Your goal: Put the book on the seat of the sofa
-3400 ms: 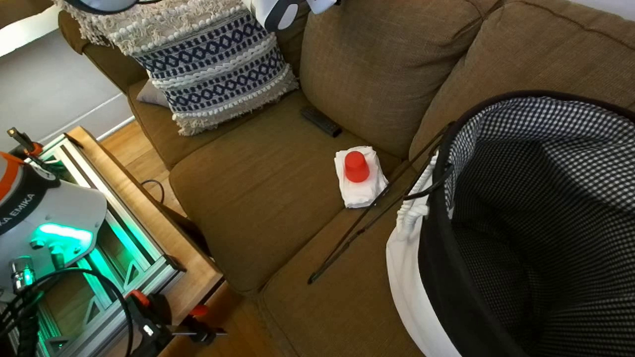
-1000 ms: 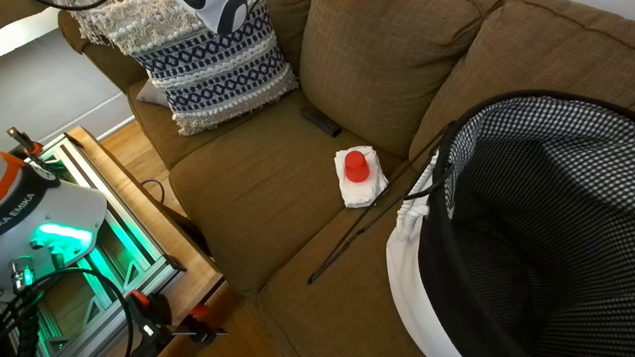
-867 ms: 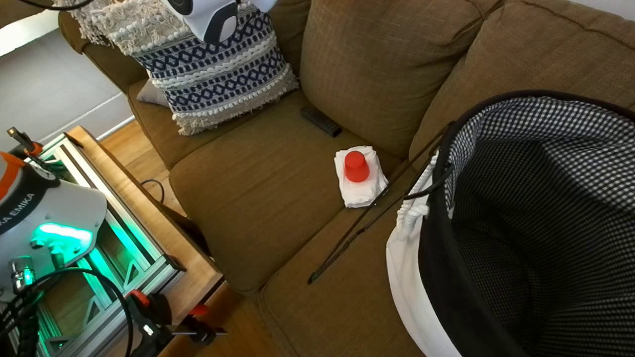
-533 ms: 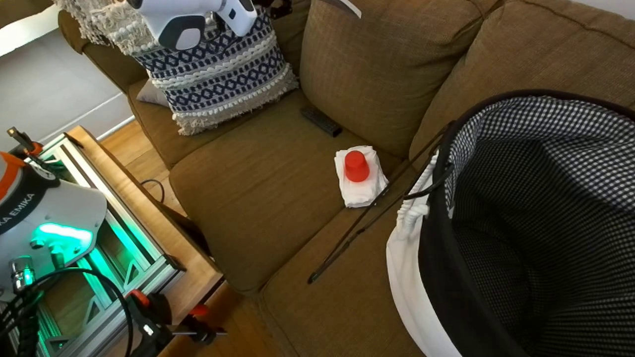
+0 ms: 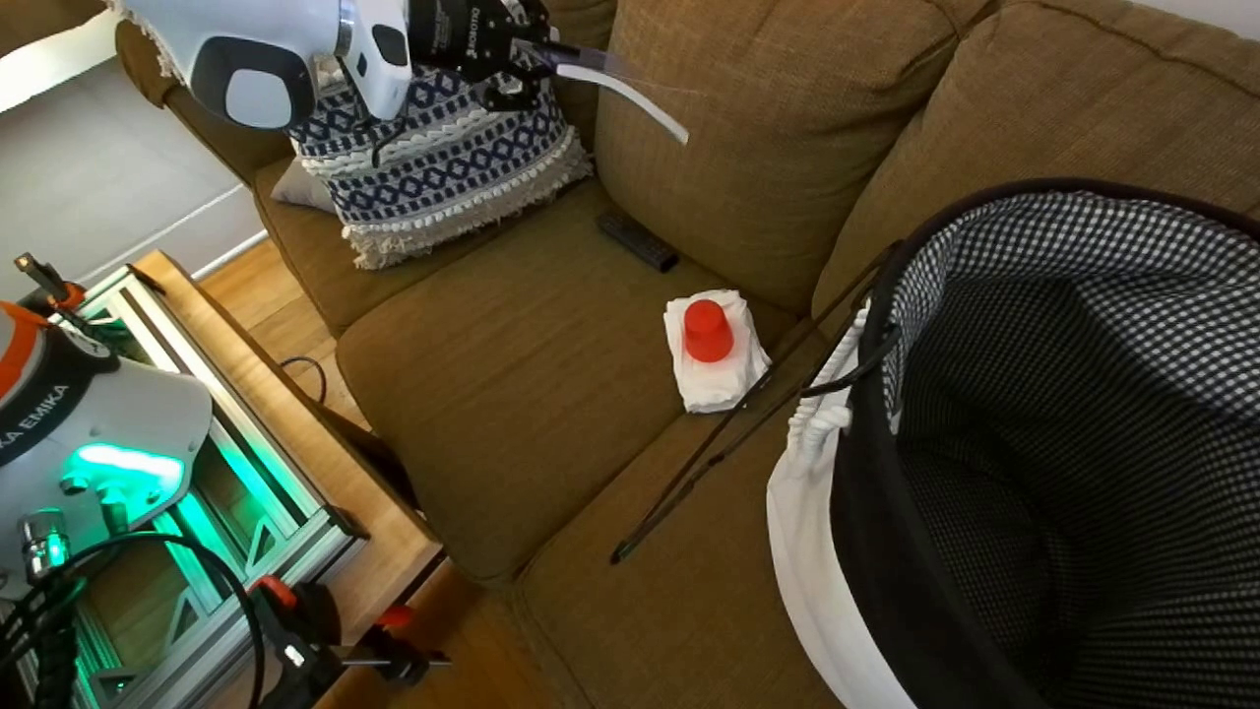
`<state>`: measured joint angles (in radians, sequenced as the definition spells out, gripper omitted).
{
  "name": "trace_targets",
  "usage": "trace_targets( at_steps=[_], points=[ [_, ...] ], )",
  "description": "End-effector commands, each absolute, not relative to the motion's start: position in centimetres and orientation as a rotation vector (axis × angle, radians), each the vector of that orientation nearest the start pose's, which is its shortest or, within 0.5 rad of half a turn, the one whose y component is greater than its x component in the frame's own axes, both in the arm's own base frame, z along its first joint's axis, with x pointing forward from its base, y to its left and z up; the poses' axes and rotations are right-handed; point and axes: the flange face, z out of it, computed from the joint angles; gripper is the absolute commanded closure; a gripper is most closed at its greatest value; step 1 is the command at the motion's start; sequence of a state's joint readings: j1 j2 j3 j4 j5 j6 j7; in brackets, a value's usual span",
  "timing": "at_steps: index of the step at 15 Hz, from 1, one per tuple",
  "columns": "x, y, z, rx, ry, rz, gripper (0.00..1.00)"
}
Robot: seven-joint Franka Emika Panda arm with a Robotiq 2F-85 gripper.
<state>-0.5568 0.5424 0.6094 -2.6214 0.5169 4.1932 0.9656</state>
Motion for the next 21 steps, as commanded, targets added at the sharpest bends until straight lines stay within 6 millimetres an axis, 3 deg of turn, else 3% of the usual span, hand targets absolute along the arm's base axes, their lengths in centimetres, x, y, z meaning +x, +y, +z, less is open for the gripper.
trace_targets(
  at_steps=[1, 4, 5, 10, 13, 18, 20, 21],
  points=[
    [44.0, -4.1, 22.2, -1.622, 1.809, -1.165, 0.85],
    [44.4, -4.2, 22.3, -1.616, 1.805, -1.173, 0.85],
    [44.4, -4.2, 22.3, -1.616, 1.807, -1.174, 0.96],
    [45.1, -2.9, 15.9, -1.717, 1.768, -0.793, 0.96],
    [43.5, -2.6, 11.9, -1.715, 1.758, -0.563, 0.96],
    [40.0, -4.4, 5.7, -1.723, 1.813, -0.200, 0.96],
    [38.7, -3.6, 4.0, -1.785, 1.782, -0.053, 0.96],
    [38.4, -3.9, 4.0, -1.815, 1.771, -0.022, 0.96]
  ],
)
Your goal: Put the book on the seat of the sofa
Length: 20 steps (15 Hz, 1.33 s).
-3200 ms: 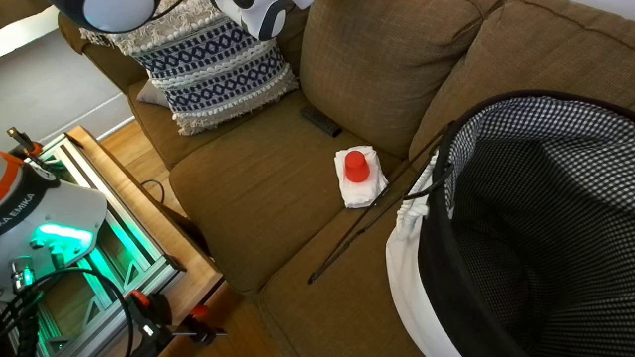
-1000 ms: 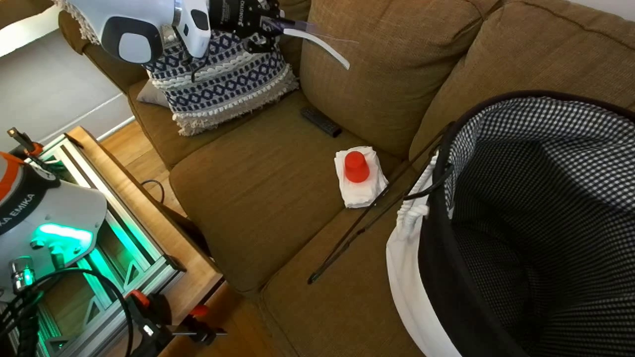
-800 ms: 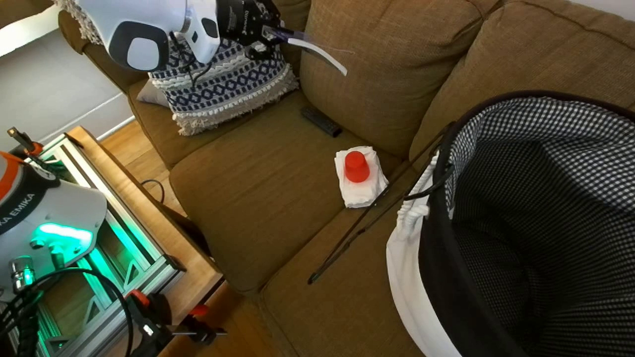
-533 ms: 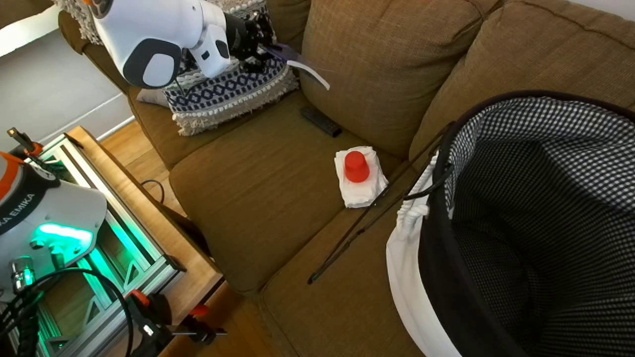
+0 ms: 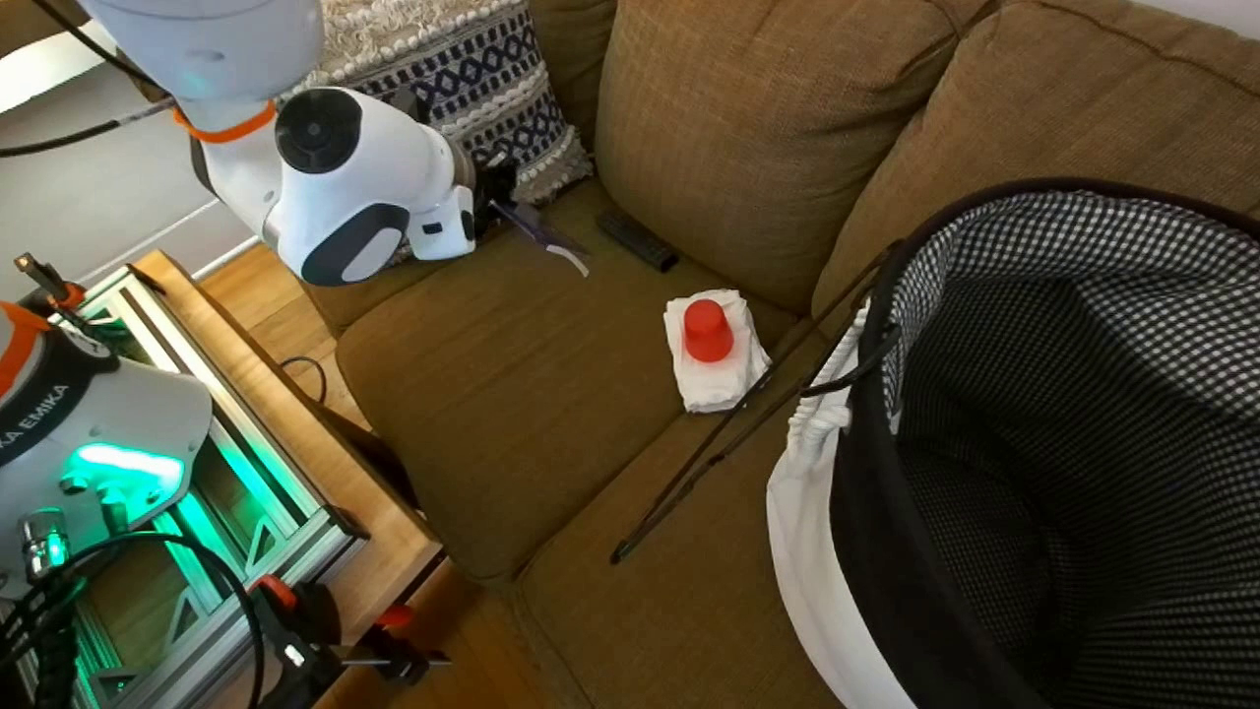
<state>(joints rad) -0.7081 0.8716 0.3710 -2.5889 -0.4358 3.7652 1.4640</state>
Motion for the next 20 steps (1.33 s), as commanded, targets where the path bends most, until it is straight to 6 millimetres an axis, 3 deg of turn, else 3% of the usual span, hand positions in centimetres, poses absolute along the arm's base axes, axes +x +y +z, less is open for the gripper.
trace_targets(
  at_steps=[1, 8, 11, 12, 14, 17, 20],
  points=[
    [37.9, -4.0, 4.0, -1.823, 1.772, 0.010, 0.96],
    [37.4, -4.2, 4.2, -2.266, 1.452, 0.073, 0.96],
    [38.4, -4.6, 4.4, -2.340, 1.375, -0.082, 0.96],
    [38.5, -4.4, 4.4, -2.360, 1.368, -0.085, 0.60],
    [38.5, -4.4, 4.6, -2.412, 1.312, -0.124, 0.53],
    [38.4, -5.5, 6.0, -2.534, 1.213, -0.204, 0.31],
    [38.3, -7.0, 10.0, -2.470, 1.165, -0.426, 0.06]
  ],
)
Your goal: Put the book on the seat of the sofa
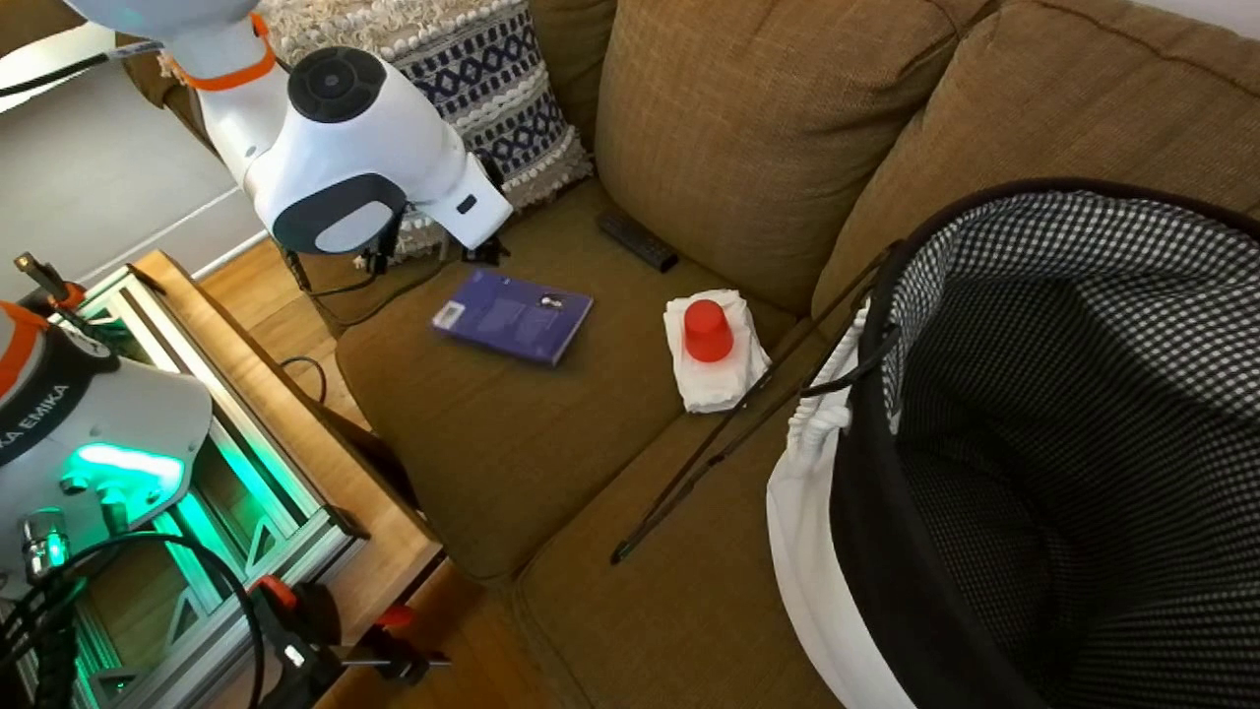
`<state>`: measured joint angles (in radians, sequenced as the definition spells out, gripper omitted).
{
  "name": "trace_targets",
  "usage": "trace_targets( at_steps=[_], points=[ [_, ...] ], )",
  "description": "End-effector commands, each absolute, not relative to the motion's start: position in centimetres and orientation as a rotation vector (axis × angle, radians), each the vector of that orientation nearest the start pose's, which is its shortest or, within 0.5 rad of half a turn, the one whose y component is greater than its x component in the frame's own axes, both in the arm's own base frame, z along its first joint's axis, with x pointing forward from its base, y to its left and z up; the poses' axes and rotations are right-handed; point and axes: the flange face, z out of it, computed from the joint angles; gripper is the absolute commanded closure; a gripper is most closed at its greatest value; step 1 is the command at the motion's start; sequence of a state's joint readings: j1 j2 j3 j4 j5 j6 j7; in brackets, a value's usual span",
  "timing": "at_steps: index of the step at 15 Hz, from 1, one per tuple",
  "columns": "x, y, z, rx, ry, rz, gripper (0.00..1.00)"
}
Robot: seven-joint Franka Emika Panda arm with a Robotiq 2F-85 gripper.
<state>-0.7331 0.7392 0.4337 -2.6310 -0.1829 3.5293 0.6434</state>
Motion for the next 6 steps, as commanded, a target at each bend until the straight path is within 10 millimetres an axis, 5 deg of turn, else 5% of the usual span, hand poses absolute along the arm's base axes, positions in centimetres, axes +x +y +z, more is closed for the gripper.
trace_targets(
  at_steps=[1, 3, 4, 6],
  points=[
    [38.2, -7.1, 11.7, -2.416, 1.171, -0.510, 0.01],
    [38.5, -7.0, 14.2, -2.339, 1.174, -0.625, 0.00],
    [39.4, -6.9, 11.9, -2.384, 1.170, -0.568, 0.03],
    [39.2, -7.0, 13.5, -2.357, 1.164, -0.621, 0.00]
  ],
)
